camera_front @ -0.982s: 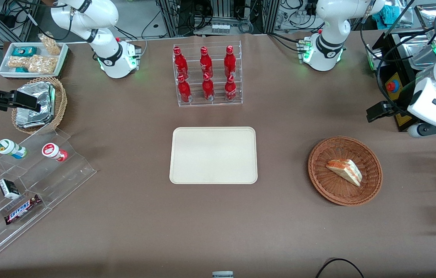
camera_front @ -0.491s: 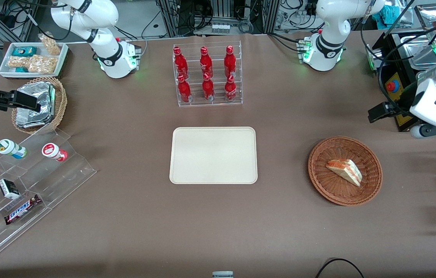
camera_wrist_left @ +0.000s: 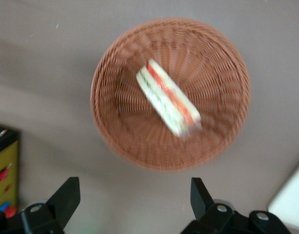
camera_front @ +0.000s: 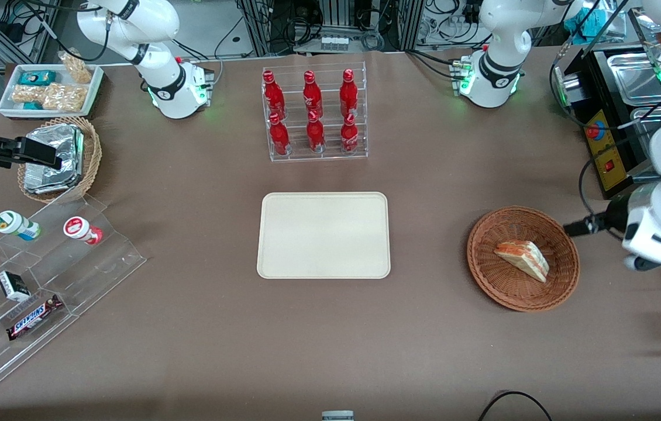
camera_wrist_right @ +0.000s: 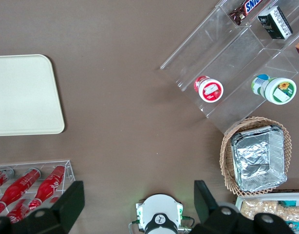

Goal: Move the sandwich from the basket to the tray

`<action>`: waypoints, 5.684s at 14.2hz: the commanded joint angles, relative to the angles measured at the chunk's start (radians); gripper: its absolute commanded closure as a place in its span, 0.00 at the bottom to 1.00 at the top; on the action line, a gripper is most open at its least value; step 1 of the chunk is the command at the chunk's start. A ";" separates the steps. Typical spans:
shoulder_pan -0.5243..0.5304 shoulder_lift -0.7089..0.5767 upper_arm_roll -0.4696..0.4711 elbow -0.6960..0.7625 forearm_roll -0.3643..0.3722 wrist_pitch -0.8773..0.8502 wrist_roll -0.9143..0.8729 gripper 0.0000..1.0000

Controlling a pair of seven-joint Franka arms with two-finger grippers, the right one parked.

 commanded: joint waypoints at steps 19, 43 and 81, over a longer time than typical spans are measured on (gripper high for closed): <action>-0.060 0.156 -0.012 -0.228 -0.018 0.519 -0.548 0.00; -0.733 0.251 -0.014 0.058 0.033 0.286 -0.581 0.85; -0.362 -0.084 0.003 0.175 0.007 -0.327 -0.130 0.00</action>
